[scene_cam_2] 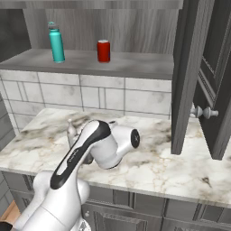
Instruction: Sort all alcoholic drinks to one cabinet, and non-alcoholic drinks to the other.
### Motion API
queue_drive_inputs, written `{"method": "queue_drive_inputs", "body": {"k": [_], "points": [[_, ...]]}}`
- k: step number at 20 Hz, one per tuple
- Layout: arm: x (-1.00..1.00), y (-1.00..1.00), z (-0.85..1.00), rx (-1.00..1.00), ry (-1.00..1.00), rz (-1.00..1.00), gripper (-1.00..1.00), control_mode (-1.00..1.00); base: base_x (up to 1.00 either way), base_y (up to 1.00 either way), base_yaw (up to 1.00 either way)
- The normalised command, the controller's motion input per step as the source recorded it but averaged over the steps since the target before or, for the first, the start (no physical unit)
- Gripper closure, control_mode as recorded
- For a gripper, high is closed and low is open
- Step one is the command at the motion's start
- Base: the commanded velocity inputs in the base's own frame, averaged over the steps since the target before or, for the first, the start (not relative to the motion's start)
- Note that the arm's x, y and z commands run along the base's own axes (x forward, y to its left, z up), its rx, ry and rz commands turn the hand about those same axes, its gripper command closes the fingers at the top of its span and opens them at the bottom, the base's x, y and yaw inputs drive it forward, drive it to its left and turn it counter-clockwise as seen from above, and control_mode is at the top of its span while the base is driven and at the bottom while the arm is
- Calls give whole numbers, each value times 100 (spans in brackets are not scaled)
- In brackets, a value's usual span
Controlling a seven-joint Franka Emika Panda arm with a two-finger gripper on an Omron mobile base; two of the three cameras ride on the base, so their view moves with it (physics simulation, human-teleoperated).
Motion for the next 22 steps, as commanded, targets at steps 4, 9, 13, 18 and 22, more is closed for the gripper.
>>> {"method": "queue_drive_inputs", "body": {"k": [4,9,13,18,22], "points": [[5,0,-26,1,0,0,-100,-100,0,0,0],[9,4,-22,3,0,0,-100,-100,0,0,0],[16,2,-17,3,0,0,-100,-100,0,0,0],[26,1,-17,2,0,0,-100,-100,0,0,0],[21,0,-20,2,0,0,-100,-100,0,0,0]]}}
